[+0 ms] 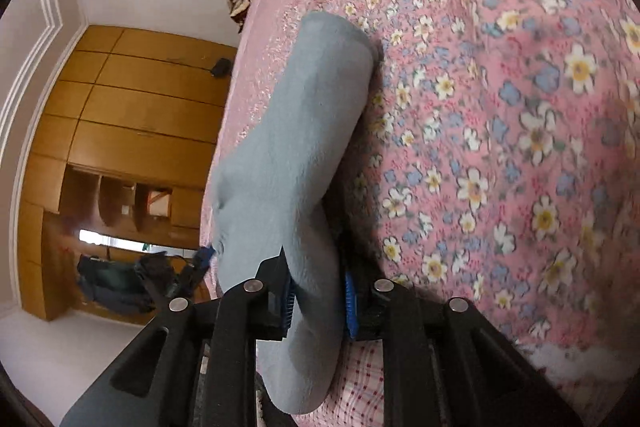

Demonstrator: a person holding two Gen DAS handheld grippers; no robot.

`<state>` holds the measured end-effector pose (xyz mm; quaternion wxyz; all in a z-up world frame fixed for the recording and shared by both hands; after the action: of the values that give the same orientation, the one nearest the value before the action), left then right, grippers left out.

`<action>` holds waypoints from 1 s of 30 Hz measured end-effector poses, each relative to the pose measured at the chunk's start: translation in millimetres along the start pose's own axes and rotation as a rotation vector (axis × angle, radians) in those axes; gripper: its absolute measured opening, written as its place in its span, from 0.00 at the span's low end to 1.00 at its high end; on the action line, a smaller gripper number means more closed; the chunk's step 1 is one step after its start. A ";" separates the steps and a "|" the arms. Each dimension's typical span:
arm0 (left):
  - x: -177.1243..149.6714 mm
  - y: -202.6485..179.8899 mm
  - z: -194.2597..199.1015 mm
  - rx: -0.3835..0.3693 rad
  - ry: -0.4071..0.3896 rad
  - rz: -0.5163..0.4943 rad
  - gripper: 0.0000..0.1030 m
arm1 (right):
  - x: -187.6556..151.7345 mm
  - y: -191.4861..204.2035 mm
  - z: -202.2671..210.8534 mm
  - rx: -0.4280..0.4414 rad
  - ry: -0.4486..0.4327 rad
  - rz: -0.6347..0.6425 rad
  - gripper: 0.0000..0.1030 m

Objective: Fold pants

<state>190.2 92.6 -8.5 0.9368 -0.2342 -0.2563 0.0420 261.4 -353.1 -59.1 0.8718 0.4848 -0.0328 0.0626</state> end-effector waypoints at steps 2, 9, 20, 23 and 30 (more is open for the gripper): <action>15.7 -26.7 -3.1 -0.012 -0.019 -0.049 0.46 | -6.5 1.4 4.9 -0.013 0.002 -0.006 0.22; 69.3 -108.5 -83.7 0.073 0.108 -0.154 0.26 | -29.9 16.1 -11.1 -0.058 0.088 0.031 0.25; 57.1 -62.3 -96.0 0.104 0.154 0.008 0.14 | -32.9 12.8 -15.3 -0.112 0.088 -0.007 0.14; 39.0 -80.7 -74.0 0.042 0.094 -0.083 0.30 | -38.5 2.9 -6.3 -0.075 0.094 -0.023 0.18; -4.9 -82.4 -78.8 0.320 0.155 -0.267 0.19 | -52.1 -7.1 -2.1 -0.111 0.066 0.021 0.15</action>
<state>222.0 -14.3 -32.6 0.9762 -0.0492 -0.2025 -0.0603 210.8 -359.2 -72.3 0.8972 0.4330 -0.0126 0.0859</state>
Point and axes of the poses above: each gripper's, at about its wrist camera, not at the fingertips, and z roughly against the way its jaws point, y to its left, x to its top, the point moved 1 cm from there along -z, roughly the way its jaws point, and after that the axes turned 15 degrees about y, right-handed, at the moved point
